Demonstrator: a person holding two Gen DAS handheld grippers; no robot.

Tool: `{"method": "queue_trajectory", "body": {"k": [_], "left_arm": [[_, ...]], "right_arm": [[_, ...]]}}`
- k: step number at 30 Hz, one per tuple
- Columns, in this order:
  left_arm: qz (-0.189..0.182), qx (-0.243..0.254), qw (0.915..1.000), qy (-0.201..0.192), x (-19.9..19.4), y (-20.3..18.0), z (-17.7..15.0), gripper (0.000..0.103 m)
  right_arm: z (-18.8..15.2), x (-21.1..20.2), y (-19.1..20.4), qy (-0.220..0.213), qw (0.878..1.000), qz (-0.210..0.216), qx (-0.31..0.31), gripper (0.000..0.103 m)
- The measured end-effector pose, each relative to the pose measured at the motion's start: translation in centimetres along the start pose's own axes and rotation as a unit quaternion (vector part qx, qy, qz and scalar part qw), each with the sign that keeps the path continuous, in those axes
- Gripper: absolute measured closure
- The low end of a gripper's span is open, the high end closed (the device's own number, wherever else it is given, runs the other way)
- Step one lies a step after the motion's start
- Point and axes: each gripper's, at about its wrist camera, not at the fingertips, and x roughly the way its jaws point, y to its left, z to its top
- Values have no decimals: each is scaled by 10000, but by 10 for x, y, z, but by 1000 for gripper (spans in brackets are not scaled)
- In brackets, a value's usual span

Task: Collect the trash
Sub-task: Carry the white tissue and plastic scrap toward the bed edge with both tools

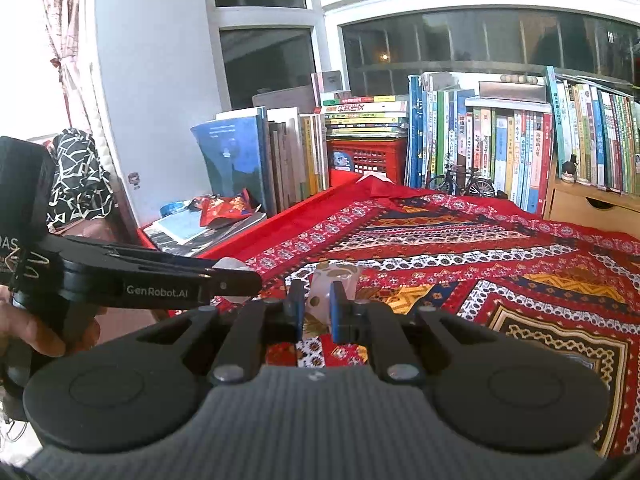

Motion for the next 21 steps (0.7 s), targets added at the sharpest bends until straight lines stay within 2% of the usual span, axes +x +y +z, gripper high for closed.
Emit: {"method": "queue_trajectory", "body": {"k": [10,17,21], "left_arm": [[-17,-66,9999,115,-34,6,-39,63],[37,-335,9988,350,-40,18,-77,63],[81,-195,9982,562,-38,21,-97,63]], "right_arm": [[-18,-25,20,53,10000,21,5,87],[-37,-30,36,279,9994,160,-96,87],[-48,-29,44,433,9985,249,-210,87]]}}
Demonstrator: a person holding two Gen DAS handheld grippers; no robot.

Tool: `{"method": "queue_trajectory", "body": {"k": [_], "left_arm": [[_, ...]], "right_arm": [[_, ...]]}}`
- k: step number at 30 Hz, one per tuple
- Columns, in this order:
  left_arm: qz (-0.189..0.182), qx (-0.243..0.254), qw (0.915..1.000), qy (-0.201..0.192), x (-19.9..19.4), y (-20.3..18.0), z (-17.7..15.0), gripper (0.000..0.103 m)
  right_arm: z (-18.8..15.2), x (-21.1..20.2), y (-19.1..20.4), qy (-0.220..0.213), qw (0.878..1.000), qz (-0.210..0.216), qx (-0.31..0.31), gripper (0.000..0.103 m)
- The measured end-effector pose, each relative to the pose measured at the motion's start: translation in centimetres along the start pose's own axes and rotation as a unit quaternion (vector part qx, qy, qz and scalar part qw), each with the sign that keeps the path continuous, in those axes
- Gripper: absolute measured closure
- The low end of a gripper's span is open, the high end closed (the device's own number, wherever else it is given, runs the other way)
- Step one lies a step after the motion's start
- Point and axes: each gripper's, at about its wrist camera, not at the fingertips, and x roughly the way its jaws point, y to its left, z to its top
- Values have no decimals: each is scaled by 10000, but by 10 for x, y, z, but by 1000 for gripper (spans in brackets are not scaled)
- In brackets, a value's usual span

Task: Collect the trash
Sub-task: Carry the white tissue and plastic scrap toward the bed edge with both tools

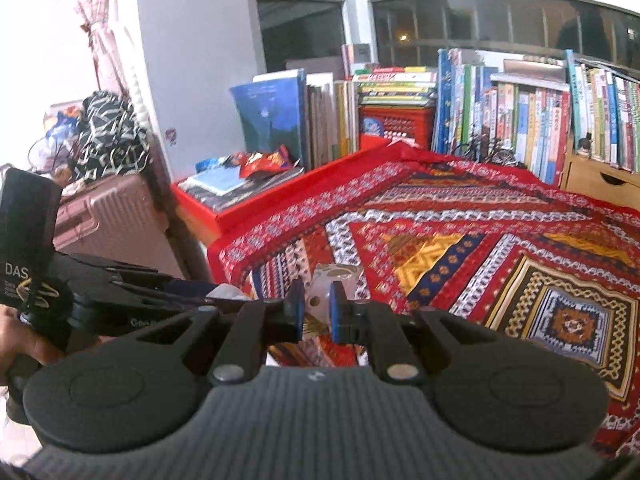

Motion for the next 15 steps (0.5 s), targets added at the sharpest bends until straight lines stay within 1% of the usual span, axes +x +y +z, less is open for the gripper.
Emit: {"method": "queue_trajectory", "body": {"k": [7,10,12,15], "left_arm": [[2,-69,9992,405,16,3,-31,63],[-16,27,9980,625,26,3,-41,63],[4,56,9974,715,31,3,-47,63],[-15,-79,9971,763,36,4,-51,63]], "right_arm": [[-21,5,2,249,9996,13,111,87],[-28,9,3,345,9993,28,160,87],[-32,12,4,424,9990,38,128,87],[-38,16,4,537,9984,81,173,87]]}}
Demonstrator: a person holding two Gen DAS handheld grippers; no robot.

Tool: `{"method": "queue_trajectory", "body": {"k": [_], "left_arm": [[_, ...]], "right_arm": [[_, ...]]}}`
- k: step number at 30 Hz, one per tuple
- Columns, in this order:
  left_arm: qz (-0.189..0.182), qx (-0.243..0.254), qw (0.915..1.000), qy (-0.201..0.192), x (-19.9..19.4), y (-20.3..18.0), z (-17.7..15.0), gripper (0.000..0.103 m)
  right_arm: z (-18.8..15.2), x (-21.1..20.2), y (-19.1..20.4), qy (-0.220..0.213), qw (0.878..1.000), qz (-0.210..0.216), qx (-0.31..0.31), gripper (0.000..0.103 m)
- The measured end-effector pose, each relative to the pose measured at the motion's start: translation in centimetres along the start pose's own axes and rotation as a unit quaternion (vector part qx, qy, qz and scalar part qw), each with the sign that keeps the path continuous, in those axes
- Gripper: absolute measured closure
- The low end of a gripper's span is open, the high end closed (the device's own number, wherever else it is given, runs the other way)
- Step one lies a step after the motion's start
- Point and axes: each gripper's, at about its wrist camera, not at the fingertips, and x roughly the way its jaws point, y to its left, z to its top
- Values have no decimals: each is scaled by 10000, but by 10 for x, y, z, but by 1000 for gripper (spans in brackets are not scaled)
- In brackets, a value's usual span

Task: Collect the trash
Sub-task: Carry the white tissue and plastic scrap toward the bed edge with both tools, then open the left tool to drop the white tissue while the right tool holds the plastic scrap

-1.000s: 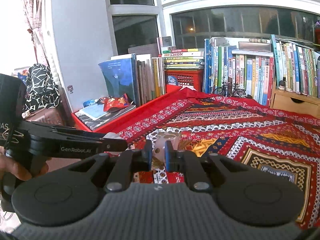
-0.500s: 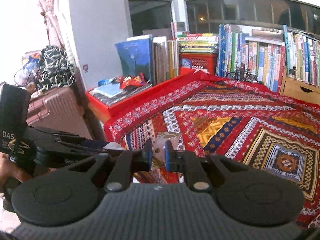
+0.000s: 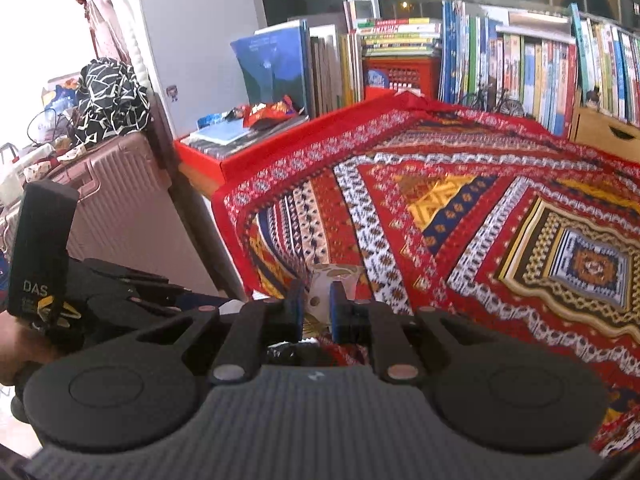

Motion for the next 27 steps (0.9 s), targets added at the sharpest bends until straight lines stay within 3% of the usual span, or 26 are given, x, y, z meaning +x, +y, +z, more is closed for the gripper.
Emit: {"method": "queue_trajectory", "body": {"k": [7,8,9,11,27], "left_arm": [[-30,-90,9999,92,12,4,0,60],[-40,-109,9999,115,14,4,0,49],[-15,-136,9998,137,16,4,0,26],[82,-188,9998,84,18,5,0,1],[633,-444,9969,131,25,27,-1,0]], "right_arm": [[-3,10,0,158,9999,-31,47,87],[-3,11,0,170,9998,-32,52,87],[-3,12,-1,182,9998,-24,63,87],[-2,15,-2,205,9998,-32,65,87],[-4,29,0,437,9990,-16,14,86]]}}
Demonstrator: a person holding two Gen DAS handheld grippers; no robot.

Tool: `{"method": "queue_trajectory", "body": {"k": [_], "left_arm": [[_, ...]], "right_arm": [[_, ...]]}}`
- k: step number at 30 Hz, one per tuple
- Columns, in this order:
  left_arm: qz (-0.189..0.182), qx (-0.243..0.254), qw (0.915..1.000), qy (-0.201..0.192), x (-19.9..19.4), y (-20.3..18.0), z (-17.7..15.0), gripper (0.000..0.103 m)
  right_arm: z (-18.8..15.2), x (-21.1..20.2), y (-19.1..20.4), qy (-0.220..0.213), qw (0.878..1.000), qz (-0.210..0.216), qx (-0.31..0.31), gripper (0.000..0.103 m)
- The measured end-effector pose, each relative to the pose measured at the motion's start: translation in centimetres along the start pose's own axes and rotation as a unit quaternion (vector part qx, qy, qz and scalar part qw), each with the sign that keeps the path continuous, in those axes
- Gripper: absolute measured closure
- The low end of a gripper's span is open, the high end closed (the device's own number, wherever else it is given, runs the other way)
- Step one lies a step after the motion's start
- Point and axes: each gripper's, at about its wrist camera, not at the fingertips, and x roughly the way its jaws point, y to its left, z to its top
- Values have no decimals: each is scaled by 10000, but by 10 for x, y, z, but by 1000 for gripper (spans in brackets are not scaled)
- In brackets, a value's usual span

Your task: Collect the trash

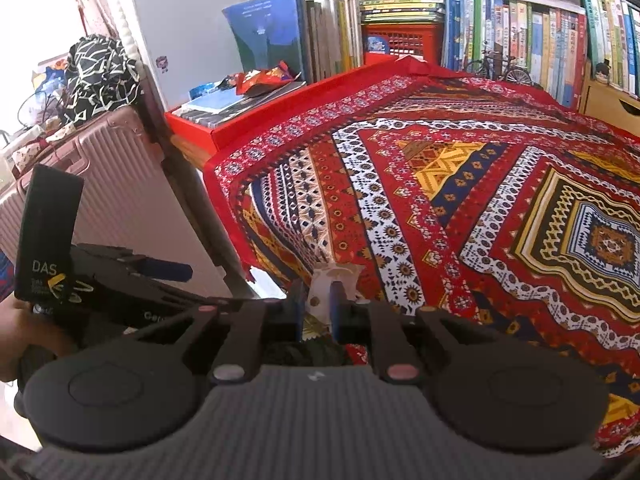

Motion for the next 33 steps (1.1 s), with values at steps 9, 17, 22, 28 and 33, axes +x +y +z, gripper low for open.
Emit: {"method": "queue_trajectory", "body": {"k": [9,17,22,28,33], "left_arm": [[257,-289,9992,99,-4,23,-4,0],[406,-379,9983,196,-5,28,-10,0],[533,-485,9971,263,-3,25,-13,0],[689,-916,9912,660,4,14,-40,0],[563,-1173,9849,1146,13,-8,-80,0]], "right_arm": [[3,7,10,-17,9999,61,-90,1],[5,10,13,-16,9999,-60,-145,0],[2,20,12,426,9989,96,-154,0],[-30,51,4,1858,9824,-138,-152,0],[-70,49,-9,2381,9709,-262,5,0]]}}
